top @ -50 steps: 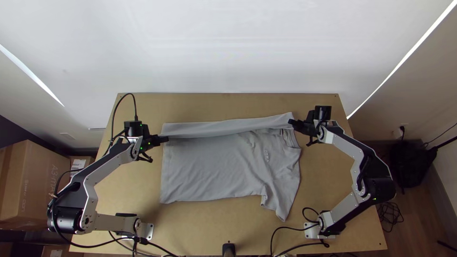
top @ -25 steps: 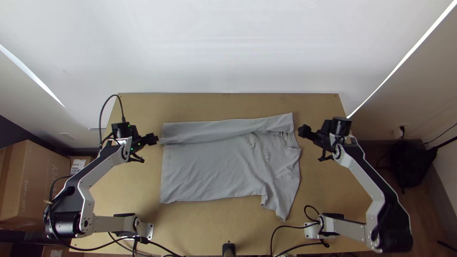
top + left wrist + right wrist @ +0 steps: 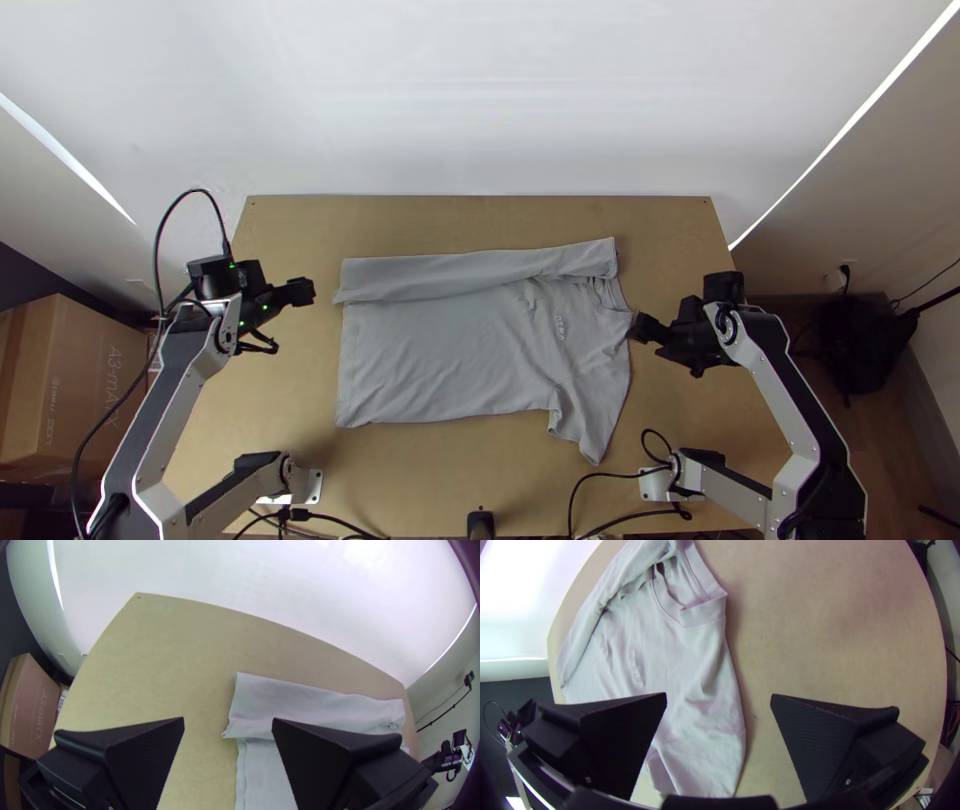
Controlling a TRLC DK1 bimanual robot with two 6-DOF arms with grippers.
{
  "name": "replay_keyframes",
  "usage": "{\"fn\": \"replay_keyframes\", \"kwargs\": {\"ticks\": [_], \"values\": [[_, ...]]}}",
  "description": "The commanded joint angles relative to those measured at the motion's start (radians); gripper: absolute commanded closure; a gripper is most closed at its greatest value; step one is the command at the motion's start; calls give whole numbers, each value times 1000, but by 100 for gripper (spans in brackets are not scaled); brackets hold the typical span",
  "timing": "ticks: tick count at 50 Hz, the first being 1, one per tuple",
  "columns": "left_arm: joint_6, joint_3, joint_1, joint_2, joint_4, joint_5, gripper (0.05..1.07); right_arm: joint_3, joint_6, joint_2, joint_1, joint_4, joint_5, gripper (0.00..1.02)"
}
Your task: Fold the t-shirt
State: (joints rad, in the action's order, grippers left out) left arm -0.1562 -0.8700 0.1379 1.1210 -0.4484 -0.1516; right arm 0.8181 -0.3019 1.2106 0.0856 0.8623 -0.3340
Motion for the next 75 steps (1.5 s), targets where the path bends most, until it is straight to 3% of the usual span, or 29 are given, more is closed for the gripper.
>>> {"fn": "replay_keyframes", "kwargs": {"ticks": [1, 6, 10, 18, 22, 25, 43, 45, 54, 70, 75], "values": [[9, -50, 6, -58, -56, -26, 21, -19, 75, 26, 8, 87, -30, 10], [10, -63, 6, -93, -87, -34, 21, -42, 119, 40, 6, 145, -31, 11], [12, -64, 6, -110, -99, -34, 21, -65, 136, 41, 6, 147, -31, 19], [14, -60, 5, -115, -111, -34, 21, -105, 161, 55, -10, 147, -39, 20], [10, -60, 2, -119, -111, -34, 21, -123, 165, 60, -24, 129, -40, 36], [10, -63, 0, -119, -111, -34, 21, -145, 168, 53, -26, 106, -43, 42], [29, -73, -4, -113, -118, -32, 21, -197, 167, 129, -104, 29, -62, 42], [49, -75, -4, -112, -133, -34, 21, -198, 170, 133, -112, 29, -62, 47], [119, -92, -31, -86, -365, -36, 21, -206, 173, 104, -115, -22, -62, 99], [326, -84, -89, -33, -777, -40, 21, -198, 170, 81, -118, -22, -62, 100], [348, -46, -141, -16, -831, -6, 21, -194, 167, 81, -119, -19, -62, 100]]}}
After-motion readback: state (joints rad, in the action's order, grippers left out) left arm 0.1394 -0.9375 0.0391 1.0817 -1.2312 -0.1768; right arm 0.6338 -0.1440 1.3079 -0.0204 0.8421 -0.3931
